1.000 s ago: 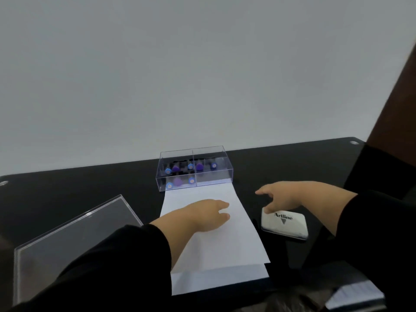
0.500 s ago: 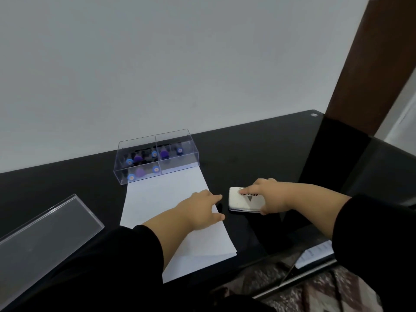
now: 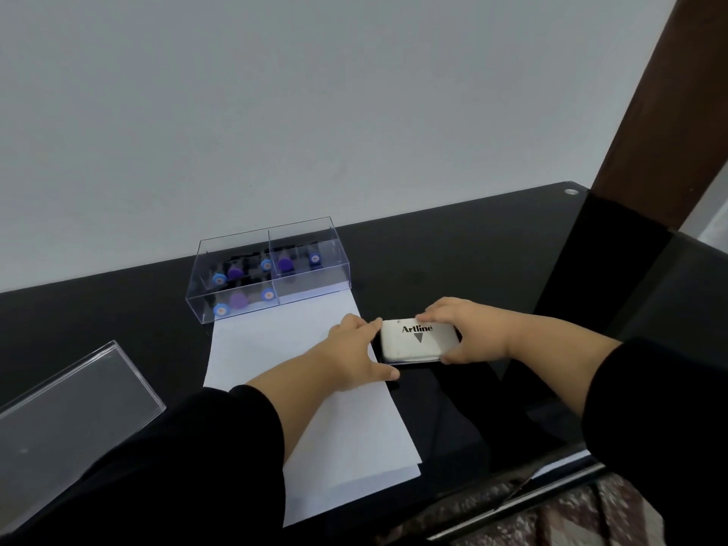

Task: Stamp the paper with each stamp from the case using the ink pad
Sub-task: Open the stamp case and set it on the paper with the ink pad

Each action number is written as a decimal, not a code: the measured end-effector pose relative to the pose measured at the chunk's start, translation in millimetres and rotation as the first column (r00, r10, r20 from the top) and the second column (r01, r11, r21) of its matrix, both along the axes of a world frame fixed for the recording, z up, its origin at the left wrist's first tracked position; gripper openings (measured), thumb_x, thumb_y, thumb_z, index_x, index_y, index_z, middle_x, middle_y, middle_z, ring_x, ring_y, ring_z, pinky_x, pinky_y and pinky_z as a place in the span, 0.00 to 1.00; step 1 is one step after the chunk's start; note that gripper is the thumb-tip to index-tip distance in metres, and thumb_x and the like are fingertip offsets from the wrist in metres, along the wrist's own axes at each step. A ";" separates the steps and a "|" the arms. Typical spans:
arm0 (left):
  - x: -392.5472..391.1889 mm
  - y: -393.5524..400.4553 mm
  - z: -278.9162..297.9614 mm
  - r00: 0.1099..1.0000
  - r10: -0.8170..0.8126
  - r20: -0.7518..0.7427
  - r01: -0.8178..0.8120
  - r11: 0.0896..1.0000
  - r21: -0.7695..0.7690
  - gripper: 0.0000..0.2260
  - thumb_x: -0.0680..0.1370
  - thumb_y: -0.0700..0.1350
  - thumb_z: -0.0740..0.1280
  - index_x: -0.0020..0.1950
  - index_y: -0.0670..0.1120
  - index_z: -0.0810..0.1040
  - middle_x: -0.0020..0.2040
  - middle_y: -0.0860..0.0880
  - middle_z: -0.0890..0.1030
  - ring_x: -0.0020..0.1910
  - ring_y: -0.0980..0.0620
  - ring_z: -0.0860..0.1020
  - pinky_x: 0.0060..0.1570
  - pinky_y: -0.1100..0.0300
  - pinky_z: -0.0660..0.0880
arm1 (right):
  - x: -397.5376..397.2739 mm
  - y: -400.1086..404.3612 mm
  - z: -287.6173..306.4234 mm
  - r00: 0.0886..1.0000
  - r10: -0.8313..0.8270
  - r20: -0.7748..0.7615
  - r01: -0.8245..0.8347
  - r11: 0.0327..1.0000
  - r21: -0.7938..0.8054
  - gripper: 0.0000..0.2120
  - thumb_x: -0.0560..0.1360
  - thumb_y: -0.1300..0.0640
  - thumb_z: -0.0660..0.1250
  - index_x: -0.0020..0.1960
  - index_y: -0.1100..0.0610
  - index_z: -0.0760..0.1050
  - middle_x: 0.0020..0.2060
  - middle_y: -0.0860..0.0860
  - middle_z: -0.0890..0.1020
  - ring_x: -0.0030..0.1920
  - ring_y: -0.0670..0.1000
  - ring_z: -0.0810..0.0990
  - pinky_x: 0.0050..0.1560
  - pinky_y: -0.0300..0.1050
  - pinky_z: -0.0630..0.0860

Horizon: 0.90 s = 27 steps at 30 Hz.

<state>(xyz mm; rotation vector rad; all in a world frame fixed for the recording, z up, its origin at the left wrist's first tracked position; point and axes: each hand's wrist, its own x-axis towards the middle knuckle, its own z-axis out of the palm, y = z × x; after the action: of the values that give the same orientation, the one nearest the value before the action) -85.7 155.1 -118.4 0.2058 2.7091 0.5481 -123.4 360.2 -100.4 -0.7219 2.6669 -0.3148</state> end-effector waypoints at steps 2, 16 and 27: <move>-4.8 0.1 -2.5 1.000 0.025 -0.003 -0.025 1.000 0.014 0.40 0.74 0.57 0.69 0.78 0.51 0.49 0.73 0.51 0.57 0.71 0.50 0.58 0.68 0.56 0.61 | -5.0 1.4 -3.6 1.000 0.000 -0.001 0.000 0.999 -0.037 0.35 0.72 0.53 0.71 0.74 0.50 0.60 0.69 0.45 0.62 0.69 0.47 0.63 0.68 0.39 0.62; -15.1 -11.4 -18.3 0.980 -0.020 -0.200 0.018 1.000 -0.016 0.37 0.73 0.62 0.66 0.77 0.52 0.56 0.70 0.51 0.61 0.69 0.52 0.60 0.68 0.57 0.59 | -24.0 17.9 -28.4 0.987 -0.094 0.127 0.130 0.941 -0.313 0.38 0.68 0.54 0.76 0.73 0.51 0.62 0.62 0.41 0.64 0.65 0.45 0.68 0.68 0.37 0.64; -12.1 -11.1 -26.2 0.959 -0.012 -0.281 0.008 1.000 -0.013 0.35 0.74 0.62 0.65 0.76 0.51 0.57 0.70 0.51 0.61 0.68 0.52 0.60 0.69 0.58 0.58 | -18.7 19.9 -35.9 0.975 -0.089 0.204 0.167 0.900 -0.403 0.35 0.71 0.60 0.72 0.74 0.52 0.60 0.64 0.44 0.61 0.65 0.45 0.64 0.64 0.32 0.60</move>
<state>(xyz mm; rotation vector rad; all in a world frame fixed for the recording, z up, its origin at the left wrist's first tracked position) -97.7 144.0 -144.6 0.3163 2.9838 0.5357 -142.1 380.1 -136.3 -0.5990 2.4973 -0.9649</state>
